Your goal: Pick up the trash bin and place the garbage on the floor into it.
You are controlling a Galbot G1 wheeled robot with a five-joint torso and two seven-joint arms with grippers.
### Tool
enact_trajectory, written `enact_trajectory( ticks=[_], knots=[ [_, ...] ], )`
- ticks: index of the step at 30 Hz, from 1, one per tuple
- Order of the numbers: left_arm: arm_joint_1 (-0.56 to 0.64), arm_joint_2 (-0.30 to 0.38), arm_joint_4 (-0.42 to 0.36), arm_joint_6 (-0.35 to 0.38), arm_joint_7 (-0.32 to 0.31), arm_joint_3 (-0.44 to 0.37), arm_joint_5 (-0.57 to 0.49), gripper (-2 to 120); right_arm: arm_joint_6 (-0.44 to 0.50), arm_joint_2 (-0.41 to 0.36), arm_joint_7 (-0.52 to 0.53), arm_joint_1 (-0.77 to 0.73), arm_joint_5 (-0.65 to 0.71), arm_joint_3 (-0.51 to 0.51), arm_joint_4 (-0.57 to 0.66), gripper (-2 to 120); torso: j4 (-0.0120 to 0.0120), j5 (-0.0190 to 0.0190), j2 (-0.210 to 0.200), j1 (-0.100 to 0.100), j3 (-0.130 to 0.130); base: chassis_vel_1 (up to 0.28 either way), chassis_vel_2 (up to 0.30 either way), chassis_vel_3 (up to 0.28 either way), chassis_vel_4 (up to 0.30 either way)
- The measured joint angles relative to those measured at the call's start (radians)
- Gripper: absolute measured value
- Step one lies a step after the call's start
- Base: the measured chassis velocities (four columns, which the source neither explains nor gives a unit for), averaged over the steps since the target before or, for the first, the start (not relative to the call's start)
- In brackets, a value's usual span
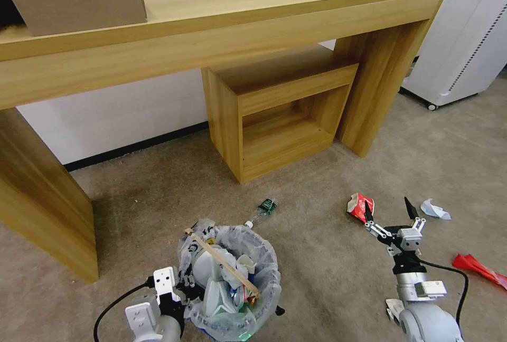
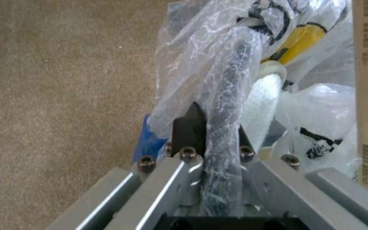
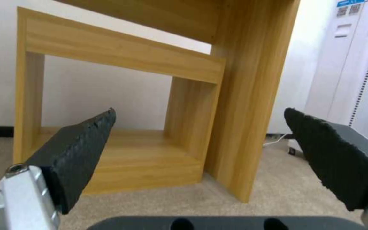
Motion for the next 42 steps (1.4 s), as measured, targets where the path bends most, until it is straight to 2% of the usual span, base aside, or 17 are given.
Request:
enact_trajectory(
  ticks=[17, 27, 42],
  knots=[
    [0.006, 0.011, -0.005, -0.001, -0.001, -0.001, -0.001, 0, -0.011, 0.012, -0.017, -0.004, 0.003, 0.003, 0.003, 100, 0.0, 0.0, 0.0, 0.0, 0.0, 0.004, 0.002, -0.004, -0.003],
    [-0.003, 0.022, -0.004, -0.001, -0.004, -0.004, -0.009, 0, -0.022, 0.014, -0.015, 0.003, 0.004, -0.003, 0.0, 100, 0.0, -0.0001, 0.0, 0.0, 0.0, 0.124, 0.125, -0.118, -0.135],
    [0.002, 0.026, -0.004, -0.001, -0.006, -0.005, -0.009, 0, -0.029, 0.0, 0.106, 0.008, -0.037, -0.012, 0.006, 100, -0.0001, -0.0001, 0.0, 0.0, 0.0, 0.044, 0.049, -0.044, -0.045]
  ],
)
